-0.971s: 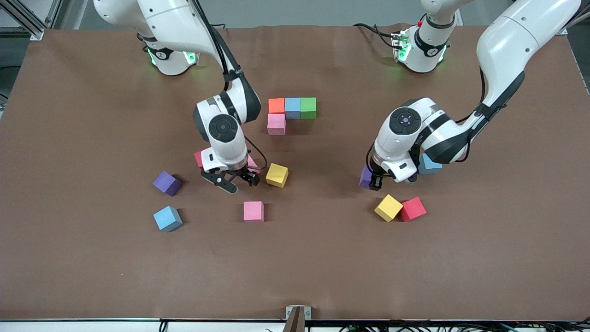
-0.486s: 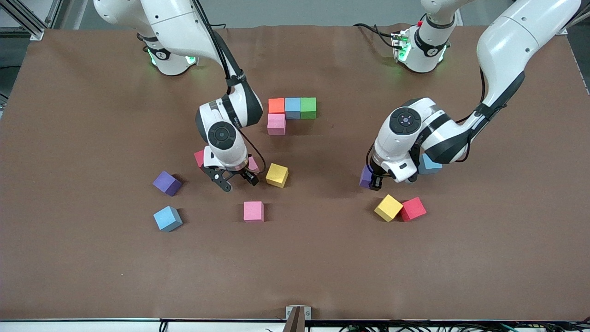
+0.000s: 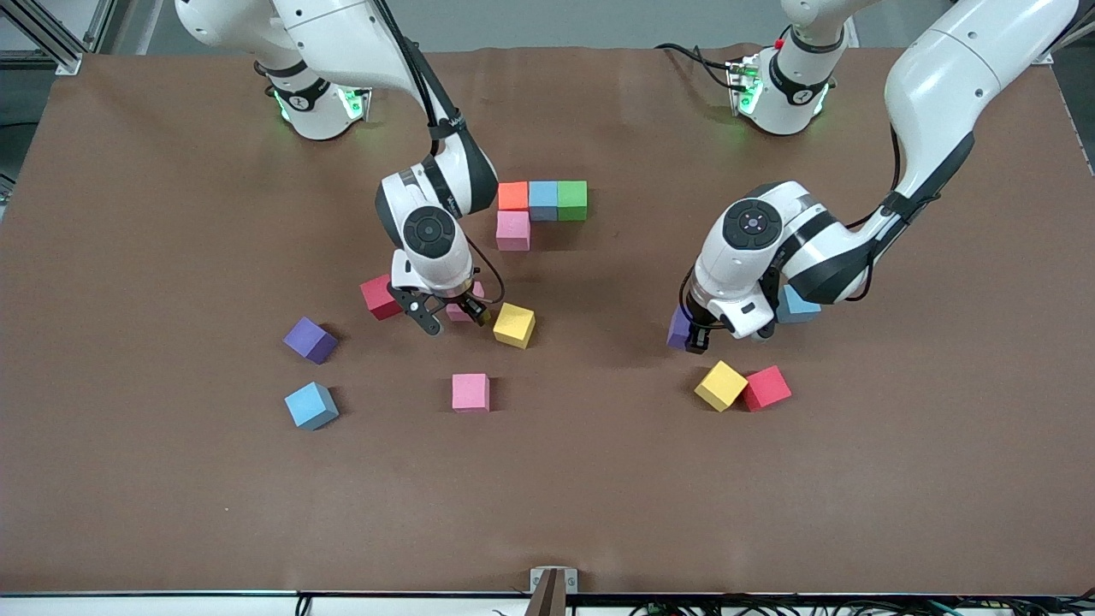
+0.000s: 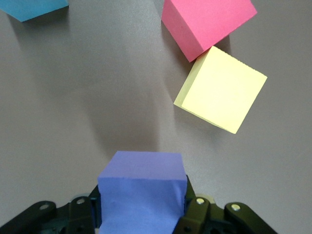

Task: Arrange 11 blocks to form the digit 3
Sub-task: 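Grasp a second pink cube with the right gripper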

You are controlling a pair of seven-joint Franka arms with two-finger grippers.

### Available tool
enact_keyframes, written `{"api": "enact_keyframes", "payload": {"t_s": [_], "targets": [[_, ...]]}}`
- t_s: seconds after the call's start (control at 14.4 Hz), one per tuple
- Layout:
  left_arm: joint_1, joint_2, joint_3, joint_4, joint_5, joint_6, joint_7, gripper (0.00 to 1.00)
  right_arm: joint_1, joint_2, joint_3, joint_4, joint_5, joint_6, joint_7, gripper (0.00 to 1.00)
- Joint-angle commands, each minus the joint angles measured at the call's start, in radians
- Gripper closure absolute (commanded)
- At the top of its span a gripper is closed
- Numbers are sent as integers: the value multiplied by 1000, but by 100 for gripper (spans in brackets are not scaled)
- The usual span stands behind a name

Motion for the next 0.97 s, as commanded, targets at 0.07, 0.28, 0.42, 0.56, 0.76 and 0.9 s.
{"api": "enact_keyframes", "payload": {"t_s": [0.07, 0.28, 0.42, 0.56, 0.76, 0.9], "targets": [[-8, -13, 0, 8, -22, -17, -6, 66, 1, -83, -3, -44, 19, -44, 15, 0], [-8, -7, 0, 12, -20, -17, -6, 66, 1, -91, -3, -37, 8, -37, -68, 0], [-8, -6, 0, 14, -22, -17, -6, 66, 1, -97, -3, -38, 8, -37, -263, 0], [-8, -6, 0, 14, -20, -17, -6, 66, 1, -95, -3, -41, 8, -35, -496, 0], [-8, -4, 2, 14, -20, -17, -6, 66, 0, -91, -3, -41, 8, -25, -743, 0], [-8, -4, 0, 14, -22, -17, -6, 66, 3, -88, -3, -44, 6, -23, -765, 0]]}}
